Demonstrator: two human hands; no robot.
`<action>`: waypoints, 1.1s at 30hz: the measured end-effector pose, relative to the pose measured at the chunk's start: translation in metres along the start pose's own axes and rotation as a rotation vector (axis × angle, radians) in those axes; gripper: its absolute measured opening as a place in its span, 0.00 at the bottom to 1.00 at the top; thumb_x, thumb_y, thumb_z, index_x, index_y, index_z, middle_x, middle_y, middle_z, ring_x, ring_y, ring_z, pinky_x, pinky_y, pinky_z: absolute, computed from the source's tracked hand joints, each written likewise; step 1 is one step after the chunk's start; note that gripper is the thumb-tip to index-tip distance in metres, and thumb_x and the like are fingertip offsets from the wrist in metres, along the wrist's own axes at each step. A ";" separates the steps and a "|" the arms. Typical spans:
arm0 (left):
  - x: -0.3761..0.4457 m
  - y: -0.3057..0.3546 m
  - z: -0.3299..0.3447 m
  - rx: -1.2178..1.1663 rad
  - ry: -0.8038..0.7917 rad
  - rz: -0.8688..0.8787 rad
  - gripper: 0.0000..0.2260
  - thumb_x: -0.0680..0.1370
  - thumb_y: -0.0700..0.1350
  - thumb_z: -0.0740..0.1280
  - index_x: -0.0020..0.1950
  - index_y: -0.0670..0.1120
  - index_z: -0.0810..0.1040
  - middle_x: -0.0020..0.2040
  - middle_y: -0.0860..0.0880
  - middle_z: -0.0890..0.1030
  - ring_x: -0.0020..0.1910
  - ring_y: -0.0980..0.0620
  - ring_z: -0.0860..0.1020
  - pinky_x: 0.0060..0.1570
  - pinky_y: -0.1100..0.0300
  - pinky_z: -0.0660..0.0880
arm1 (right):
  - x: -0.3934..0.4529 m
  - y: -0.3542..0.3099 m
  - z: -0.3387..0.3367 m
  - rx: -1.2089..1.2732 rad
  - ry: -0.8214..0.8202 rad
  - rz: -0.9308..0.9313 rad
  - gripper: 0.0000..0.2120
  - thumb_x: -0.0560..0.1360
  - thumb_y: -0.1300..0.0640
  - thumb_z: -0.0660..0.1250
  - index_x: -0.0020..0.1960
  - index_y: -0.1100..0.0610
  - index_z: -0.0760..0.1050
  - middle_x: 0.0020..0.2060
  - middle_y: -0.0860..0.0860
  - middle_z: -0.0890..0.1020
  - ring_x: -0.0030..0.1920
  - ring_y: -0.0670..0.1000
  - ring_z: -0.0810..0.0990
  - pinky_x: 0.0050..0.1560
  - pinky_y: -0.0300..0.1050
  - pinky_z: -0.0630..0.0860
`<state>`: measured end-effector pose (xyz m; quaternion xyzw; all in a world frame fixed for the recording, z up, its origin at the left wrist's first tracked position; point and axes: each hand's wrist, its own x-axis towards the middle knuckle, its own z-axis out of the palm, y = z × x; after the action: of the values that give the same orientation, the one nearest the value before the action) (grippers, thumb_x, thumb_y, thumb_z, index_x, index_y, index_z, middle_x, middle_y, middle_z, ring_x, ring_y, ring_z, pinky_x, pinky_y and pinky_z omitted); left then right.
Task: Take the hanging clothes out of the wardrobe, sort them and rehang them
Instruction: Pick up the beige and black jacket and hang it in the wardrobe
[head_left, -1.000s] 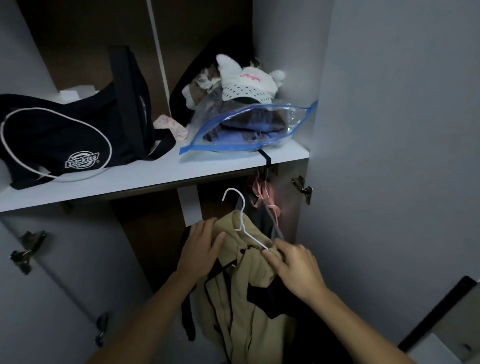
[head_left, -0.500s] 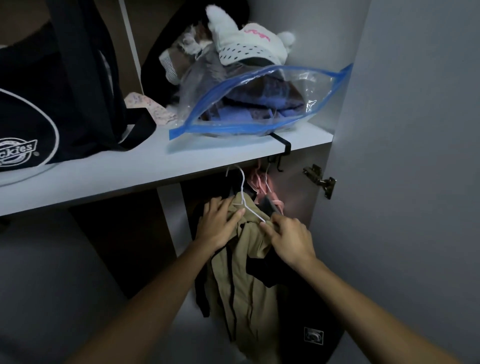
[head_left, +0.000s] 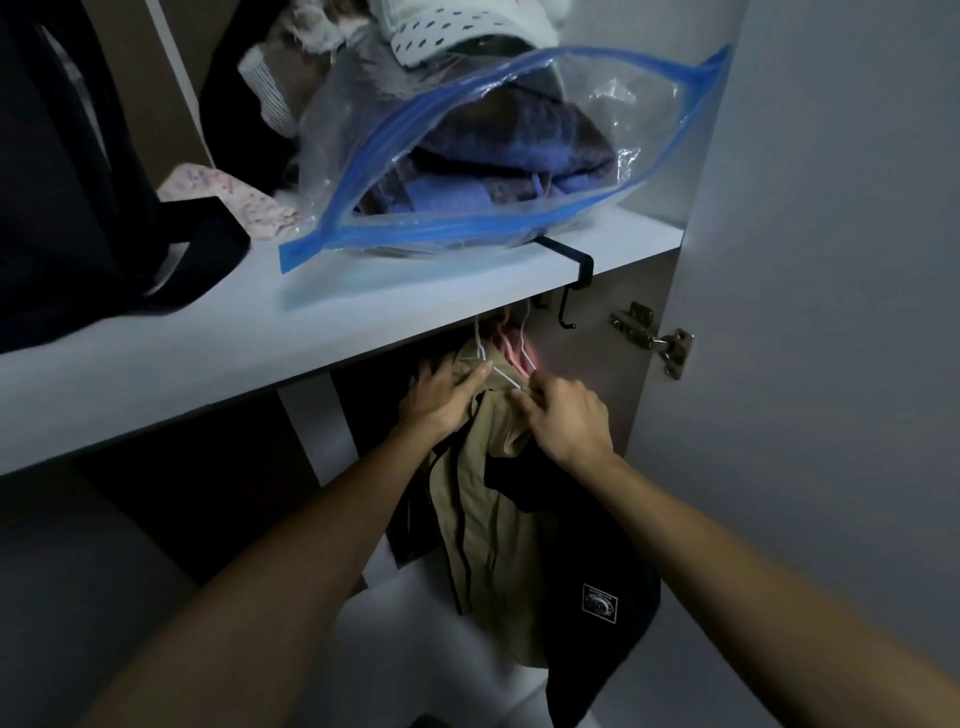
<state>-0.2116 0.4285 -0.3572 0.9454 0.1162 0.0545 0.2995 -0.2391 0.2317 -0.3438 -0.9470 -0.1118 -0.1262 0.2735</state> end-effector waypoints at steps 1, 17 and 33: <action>0.003 0.001 0.001 0.004 -0.005 -0.006 0.39 0.77 0.76 0.55 0.82 0.57 0.61 0.81 0.41 0.62 0.78 0.35 0.63 0.73 0.38 0.65 | 0.003 0.000 0.003 -0.008 0.000 0.003 0.15 0.82 0.40 0.63 0.46 0.51 0.74 0.48 0.57 0.84 0.53 0.64 0.81 0.45 0.51 0.69; 0.046 -0.003 0.049 -0.064 -0.093 -0.017 0.38 0.77 0.73 0.61 0.81 0.53 0.65 0.78 0.39 0.68 0.75 0.34 0.67 0.74 0.43 0.65 | 0.012 0.028 0.048 -0.010 0.052 0.009 0.10 0.84 0.46 0.62 0.62 0.48 0.68 0.52 0.54 0.82 0.50 0.61 0.82 0.47 0.53 0.76; 0.039 -0.009 0.044 0.071 -0.063 -0.005 0.38 0.79 0.73 0.57 0.84 0.57 0.55 0.81 0.44 0.62 0.77 0.36 0.64 0.73 0.42 0.64 | 0.009 0.032 0.047 -0.182 -0.060 -0.003 0.14 0.83 0.45 0.61 0.65 0.50 0.71 0.54 0.55 0.83 0.51 0.62 0.84 0.46 0.53 0.77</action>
<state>-0.1679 0.4214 -0.3966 0.9564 0.1110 0.0197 0.2694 -0.2138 0.2325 -0.3952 -0.9711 -0.1095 -0.1076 0.1828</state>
